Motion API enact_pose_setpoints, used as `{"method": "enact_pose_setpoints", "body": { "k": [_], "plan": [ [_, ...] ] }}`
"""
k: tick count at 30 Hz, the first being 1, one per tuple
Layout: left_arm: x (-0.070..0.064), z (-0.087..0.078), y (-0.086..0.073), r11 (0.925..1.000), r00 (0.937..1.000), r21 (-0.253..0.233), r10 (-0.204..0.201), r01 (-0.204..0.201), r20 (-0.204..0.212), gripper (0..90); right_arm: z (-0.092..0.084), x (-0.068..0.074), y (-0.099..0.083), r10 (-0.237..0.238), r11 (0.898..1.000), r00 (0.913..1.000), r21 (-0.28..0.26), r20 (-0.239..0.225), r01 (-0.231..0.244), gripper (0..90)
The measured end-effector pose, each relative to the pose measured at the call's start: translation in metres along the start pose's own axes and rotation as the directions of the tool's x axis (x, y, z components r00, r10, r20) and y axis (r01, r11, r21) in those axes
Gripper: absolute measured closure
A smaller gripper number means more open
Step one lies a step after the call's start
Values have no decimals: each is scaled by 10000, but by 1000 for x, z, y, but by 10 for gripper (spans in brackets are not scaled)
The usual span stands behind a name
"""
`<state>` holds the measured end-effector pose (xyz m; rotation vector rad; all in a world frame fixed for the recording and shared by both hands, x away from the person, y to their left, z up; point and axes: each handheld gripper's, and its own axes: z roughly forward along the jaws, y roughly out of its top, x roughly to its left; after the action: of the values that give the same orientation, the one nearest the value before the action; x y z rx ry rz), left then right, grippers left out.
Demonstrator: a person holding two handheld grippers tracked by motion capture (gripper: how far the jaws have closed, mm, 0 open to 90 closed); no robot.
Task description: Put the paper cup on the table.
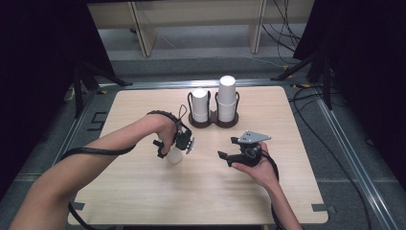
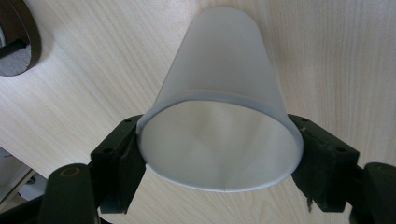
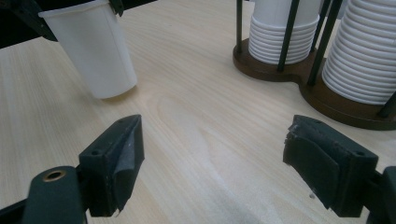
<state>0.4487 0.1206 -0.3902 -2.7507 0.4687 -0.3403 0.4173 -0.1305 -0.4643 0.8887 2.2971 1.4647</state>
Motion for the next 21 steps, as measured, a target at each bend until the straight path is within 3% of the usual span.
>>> {"method": "enact_pose_setpoints", "body": {
  "k": [1, 2, 3, 8, 10, 12, 13, 17, 18, 21],
  "plan": [
    [0, 0, 0, 10000, 10000, -5, 13, -13, 9, 245, 0, 0, 0, 11, 10000, 10000, -26, 9, -11, 193],
    [-4, 4, 0, 9960, 9977, -601, -671, 668, -33, 241, 0, 0, 0, 10, 10000, 10000, -27, 10, -10, 194],
    [1, -1, 1, 9998, 9998, 102, 181, -182, 79, 239, 0, 0, 0, 0, 10000, 10000, -9, 23, 0, 194],
    [0, -1, 2, 9997, 9997, 88, 207, -207, 107, 228, 0, 0, 0, -1, 10000, 10000, 7, 12, 1, 194],
    [0, 0, 2, 9999, 9998, 50, 163, -163, -143, 224, 1, 0, 0, -9, 10000, 10000, -9, 29, 9, 193],
    [-1, 1, 3, 10000, 9999, -60, 8, -9, -138, 220, 1, 0, 0, -25, 10000, 10000, -29, 42, 25, 194],
    [0, 0, 3, 9999, 9999, 86, 122, -123, 98, 217, 1, 0, 0, -20, 10000, 10000, -27, 38, 21, 194],
    [0, -1, 5, 9999, 9998, 27, 152, -152, 116, 205, 0, -1, 0, -17, 10000, 10000, 20, 22, 17, 194],
    [-1, 0, 5, 9999, 10000, -102, -12, 12, 15, 201, 0, 0, 0, -4, 10000, 10000, 8, 10, 4, 193],
    [0, -1, 6, 9999, 9998, -40, 154, -153, 85, 196, 1, 0, 0, 17, 10000, 10000, -35, 34, -17, 194]
  ]
}}
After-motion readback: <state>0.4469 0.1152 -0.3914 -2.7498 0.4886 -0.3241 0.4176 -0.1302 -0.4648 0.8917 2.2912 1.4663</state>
